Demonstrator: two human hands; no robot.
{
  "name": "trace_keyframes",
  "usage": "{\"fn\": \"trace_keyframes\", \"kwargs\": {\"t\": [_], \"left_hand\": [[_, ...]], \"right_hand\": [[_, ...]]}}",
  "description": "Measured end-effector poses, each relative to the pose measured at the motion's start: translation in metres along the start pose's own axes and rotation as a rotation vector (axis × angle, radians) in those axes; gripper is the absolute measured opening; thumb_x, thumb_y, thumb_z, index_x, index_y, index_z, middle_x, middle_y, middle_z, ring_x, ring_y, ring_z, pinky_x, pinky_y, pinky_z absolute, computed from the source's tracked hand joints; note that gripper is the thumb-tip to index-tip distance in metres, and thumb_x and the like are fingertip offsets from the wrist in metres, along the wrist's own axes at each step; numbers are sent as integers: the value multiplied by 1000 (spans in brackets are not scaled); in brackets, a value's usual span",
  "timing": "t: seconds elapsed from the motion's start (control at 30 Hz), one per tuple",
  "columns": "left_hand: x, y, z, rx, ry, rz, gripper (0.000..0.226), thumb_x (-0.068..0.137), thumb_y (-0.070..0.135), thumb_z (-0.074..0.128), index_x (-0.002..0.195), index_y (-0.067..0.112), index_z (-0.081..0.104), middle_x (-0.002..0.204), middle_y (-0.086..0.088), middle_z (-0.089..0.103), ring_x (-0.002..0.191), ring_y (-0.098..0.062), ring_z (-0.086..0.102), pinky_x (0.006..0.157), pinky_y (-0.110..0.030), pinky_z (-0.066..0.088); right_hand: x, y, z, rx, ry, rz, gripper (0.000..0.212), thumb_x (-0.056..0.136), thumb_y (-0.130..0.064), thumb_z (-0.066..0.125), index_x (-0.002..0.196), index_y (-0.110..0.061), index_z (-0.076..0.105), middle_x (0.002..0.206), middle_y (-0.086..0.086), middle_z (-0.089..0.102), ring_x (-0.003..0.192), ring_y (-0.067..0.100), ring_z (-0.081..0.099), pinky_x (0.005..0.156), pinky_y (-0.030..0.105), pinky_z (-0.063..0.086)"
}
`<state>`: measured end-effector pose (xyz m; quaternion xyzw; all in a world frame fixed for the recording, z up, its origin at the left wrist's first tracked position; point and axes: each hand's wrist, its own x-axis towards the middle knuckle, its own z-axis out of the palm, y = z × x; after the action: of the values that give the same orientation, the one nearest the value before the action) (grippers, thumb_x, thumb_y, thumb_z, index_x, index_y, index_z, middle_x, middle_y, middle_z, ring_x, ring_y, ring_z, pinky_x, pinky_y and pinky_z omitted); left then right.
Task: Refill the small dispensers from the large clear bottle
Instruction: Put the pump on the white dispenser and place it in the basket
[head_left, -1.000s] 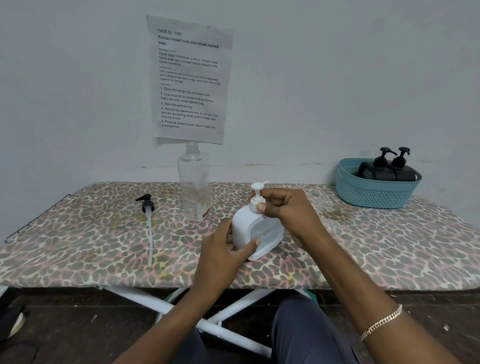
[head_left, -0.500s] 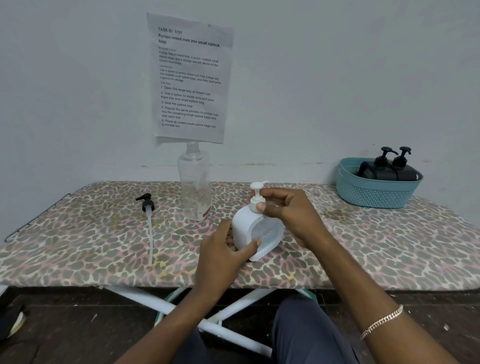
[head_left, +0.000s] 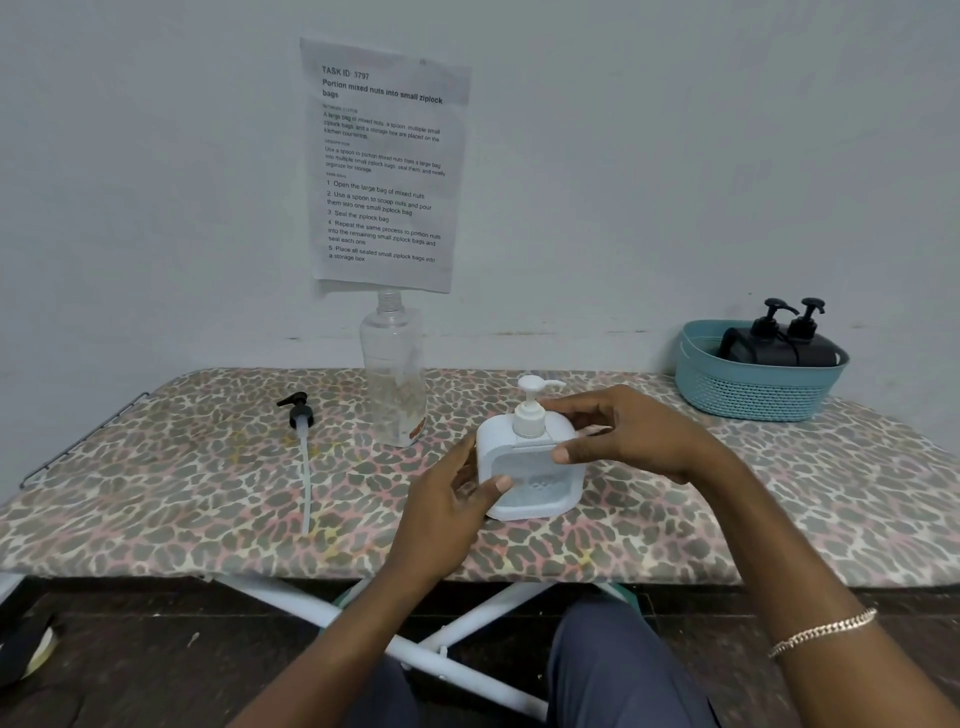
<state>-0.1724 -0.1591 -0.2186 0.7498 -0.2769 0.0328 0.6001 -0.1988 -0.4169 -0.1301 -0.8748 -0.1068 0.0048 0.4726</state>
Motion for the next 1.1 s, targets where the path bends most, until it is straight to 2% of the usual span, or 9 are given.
{"fn": "trace_keyframes", "kwargs": {"t": [0.1, 0.23, 0.37, 0.5, 0.63, 0.73, 0.9, 1.0, 1.1], "left_hand": [[-1, 2, 2, 4, 23, -23, 52, 99, 39, 69, 149, 39, 56, 131, 25, 70, 119, 0, 69, 93, -23, 59], [-1, 1, 6, 90, 202, 10, 35, 98, 32, 74, 123, 55, 66, 108, 32, 74, 101, 6, 70, 83, -16, 57], [0, -2, 11, 173, 379, -32, 19, 92, 31, 81, 109, 36, 76, 94, 13, 68, 90, 1, 66, 78, -23, 55], [5, -3, 13, 222, 434, -64, 19, 89, 26, 84, 85, 34, 67, 82, 9, 66, 80, -6, 63, 70, -14, 48], [17, 5, 18, 208, 407, -95, 17, 90, 31, 84, 92, 24, 69, 84, 10, 68, 82, -1, 64, 70, -11, 51], [34, 17, 25, 174, 360, -78, 18, 92, 37, 80, 101, 27, 69, 90, 14, 69, 87, 7, 65, 72, -6, 49], [71, 42, 43, 146, 191, -63, 47, 94, 46, 75, 132, 18, 69, 112, 13, 69, 93, 8, 64, 73, -1, 48], [93, 61, 58, 124, 105, -37, 54, 95, 50, 74, 140, 21, 66, 126, 6, 70, 96, 4, 64, 80, -9, 49], [120, 82, 76, 69, 32, -34, 54, 97, 46, 73, 144, 22, 62, 134, -1, 68, 106, -9, 70, 95, -34, 60]], "right_hand": [[-2, -3, -2, -40, -26, 0, 47, 83, -26, 90, 128, -30, 76, 117, -13, 79, 107, 10, 75, 98, 38, 60], [-4, -7, -1, -55, -51, 35, 42, 82, -23, 91, 121, -23, 75, 109, -8, 81, 99, 14, 78, 97, 42, 61], [-2, -11, 4, -119, 1, 67, 36, 79, -28, 92, 110, -23, 76, 98, -7, 83, 91, 18, 80, 95, 52, 61], [0, -13, 7, -101, 69, 90, 34, 77, -30, 94, 105, -21, 78, 93, -4, 83, 87, 20, 80, 88, 53, 64], [0, -15, 5, -146, 166, 104, 35, 75, -35, 94, 102, -20, 78, 88, -5, 82, 84, 19, 79, 84, 53, 65], [-3, -16, -3, -194, 297, 104, 38, 73, -40, 94, 101, -19, 79, 89, -5, 81, 84, 17, 78, 82, 53, 64], [-11, -20, -25, -200, 554, 93, 40, 73, -44, 92, 103, -21, 80, 88, -10, 80, 78, 8, 76, 78, 47, 66], [-15, -19, -39, -248, 690, 60, 43, 76, -43, 91, 109, -17, 80, 93, -6, 80, 81, 9, 75, 77, 43, 65], [-17, -20, -62, -282, 782, 33, 41, 77, -42, 90, 109, -16, 82, 89, -7, 76, 79, 0, 70, 69, 29, 60]]}}
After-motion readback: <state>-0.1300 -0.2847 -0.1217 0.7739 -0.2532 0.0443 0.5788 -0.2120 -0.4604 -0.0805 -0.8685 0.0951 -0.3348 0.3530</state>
